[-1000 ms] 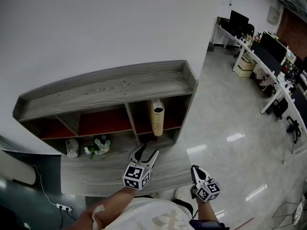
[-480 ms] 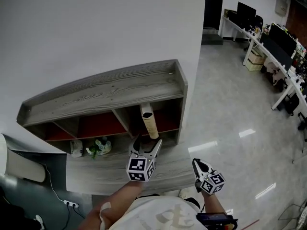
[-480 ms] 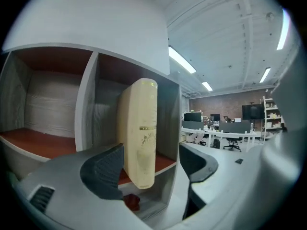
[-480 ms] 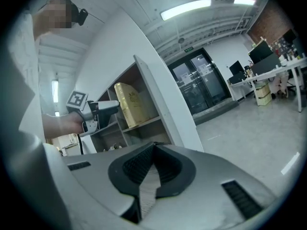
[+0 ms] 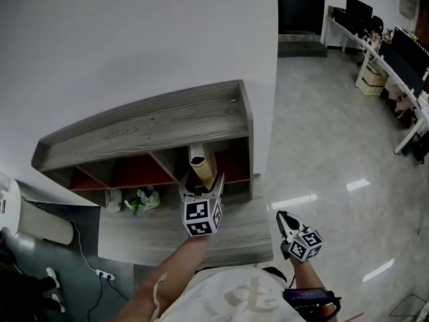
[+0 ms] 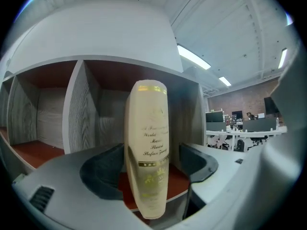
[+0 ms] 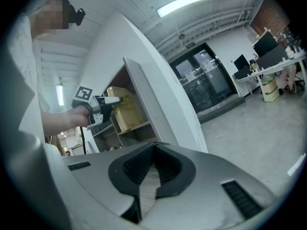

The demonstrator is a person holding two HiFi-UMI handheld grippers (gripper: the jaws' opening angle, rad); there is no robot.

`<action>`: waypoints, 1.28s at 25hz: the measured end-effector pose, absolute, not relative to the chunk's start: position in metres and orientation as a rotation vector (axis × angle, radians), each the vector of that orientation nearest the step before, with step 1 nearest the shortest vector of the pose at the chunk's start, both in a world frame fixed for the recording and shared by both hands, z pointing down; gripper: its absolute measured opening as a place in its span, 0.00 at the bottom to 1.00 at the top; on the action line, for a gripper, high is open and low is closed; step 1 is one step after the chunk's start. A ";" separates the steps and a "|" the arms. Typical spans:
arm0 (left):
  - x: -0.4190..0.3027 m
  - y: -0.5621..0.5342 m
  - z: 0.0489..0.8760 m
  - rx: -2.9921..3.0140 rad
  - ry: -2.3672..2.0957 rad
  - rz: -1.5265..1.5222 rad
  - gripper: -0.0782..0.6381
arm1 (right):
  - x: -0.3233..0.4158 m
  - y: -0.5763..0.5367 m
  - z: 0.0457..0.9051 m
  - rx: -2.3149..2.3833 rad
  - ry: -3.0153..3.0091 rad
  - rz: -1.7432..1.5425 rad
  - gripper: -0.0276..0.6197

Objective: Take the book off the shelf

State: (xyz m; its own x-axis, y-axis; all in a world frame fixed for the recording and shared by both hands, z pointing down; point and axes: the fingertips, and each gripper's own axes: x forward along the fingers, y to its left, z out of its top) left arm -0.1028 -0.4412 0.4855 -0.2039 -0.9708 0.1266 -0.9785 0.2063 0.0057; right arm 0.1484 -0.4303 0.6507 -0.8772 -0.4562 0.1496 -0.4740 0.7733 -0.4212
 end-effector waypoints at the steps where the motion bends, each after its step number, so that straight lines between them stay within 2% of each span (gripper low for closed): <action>1: -0.105 -0.445 0.486 1.888 -2.373 0.116 0.62 | 0.149 -0.434 0.651 0.754 -2.923 0.713 0.05; 8: -0.115 -0.457 0.491 1.744 -2.449 0.148 0.60 | 0.162 -0.447 0.661 0.690 -2.914 0.743 0.05; 15: -0.124 -0.457 0.499 1.643 -2.492 0.215 0.46 | 0.175 -0.461 0.666 0.651 -2.914 0.771 0.05; 32: -0.115 -0.448 0.500 1.705 -2.430 0.150 0.42 | 0.181 -0.468 0.679 0.517 -2.912 0.813 0.05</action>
State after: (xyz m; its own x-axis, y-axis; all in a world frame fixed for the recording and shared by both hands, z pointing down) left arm -0.1146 -0.4479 0.5001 -0.3324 -0.9227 0.1952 -0.9397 0.3416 0.0145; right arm 0.1814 -0.4683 0.6794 -0.9405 -0.3000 0.1594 -0.3392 0.8031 -0.4899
